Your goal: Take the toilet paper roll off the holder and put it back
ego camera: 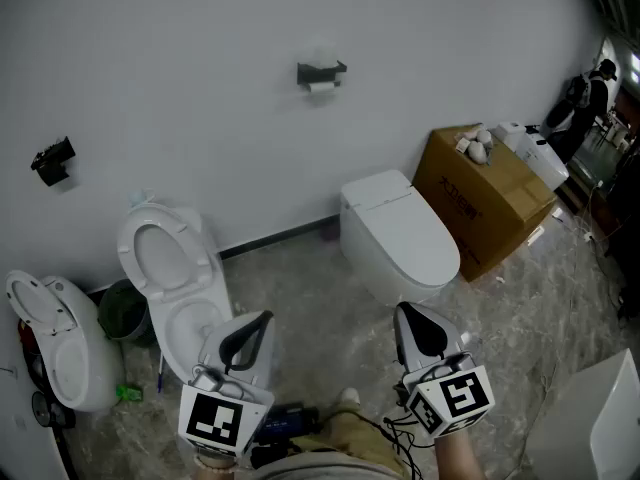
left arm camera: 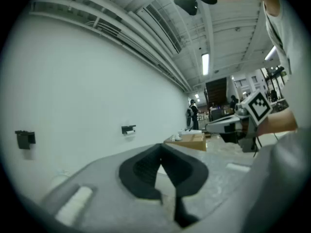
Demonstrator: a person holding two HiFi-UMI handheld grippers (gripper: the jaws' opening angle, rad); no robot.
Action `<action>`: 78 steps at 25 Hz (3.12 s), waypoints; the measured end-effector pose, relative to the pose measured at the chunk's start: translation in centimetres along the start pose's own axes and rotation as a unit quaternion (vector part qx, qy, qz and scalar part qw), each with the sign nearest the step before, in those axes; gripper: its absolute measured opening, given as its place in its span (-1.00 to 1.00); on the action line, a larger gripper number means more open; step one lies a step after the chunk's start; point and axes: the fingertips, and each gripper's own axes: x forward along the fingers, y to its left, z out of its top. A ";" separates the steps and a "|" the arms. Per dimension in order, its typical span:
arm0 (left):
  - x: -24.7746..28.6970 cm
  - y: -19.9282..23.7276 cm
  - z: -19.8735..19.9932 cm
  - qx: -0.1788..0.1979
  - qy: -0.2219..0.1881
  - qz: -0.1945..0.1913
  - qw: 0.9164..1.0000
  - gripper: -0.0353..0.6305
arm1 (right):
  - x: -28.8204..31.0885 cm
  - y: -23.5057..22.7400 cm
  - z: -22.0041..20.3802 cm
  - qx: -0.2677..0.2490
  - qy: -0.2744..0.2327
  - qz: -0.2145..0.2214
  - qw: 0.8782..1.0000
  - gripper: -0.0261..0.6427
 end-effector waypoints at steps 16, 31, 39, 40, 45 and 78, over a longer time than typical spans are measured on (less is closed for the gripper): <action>1.0 -0.4 -0.2 -0.001 -0.004 -0.009 1.000 -0.92 | 0.5 0.1 -0.3 0.017 -0.001 0.019 1.000 -0.91; 2.5 0.2 -0.4 0.001 -0.017 -0.018 1.000 -0.59 | 1.5 -1.2 -1.4 0.044 0.006 0.009 0.999 -0.53; 6.6 2.2 -0.3 -0.017 0.002 -0.010 1.000 -0.59 | 5.9 -3.8 -1.5 0.042 0.011 0.019 0.999 -0.53; 7.3 2.5 -0.2 -0.017 0.002 -0.009 1.000 -0.59 | 6.7 -4.3 -1.5 0.042 0.011 0.022 0.999 -0.53; 11.9 4.0 0.2 -0.016 -0.003 -0.007 1.000 -0.59 | 11.0 -7.2 -1.4 0.042 0.011 0.034 0.999 -0.53; 34.7 12.2 4.6 -0.005 -0.022 0.009 1.000 -0.60 | 30.3 -23.5 0.7 0.032 -0.001 0.055 0.998 -0.53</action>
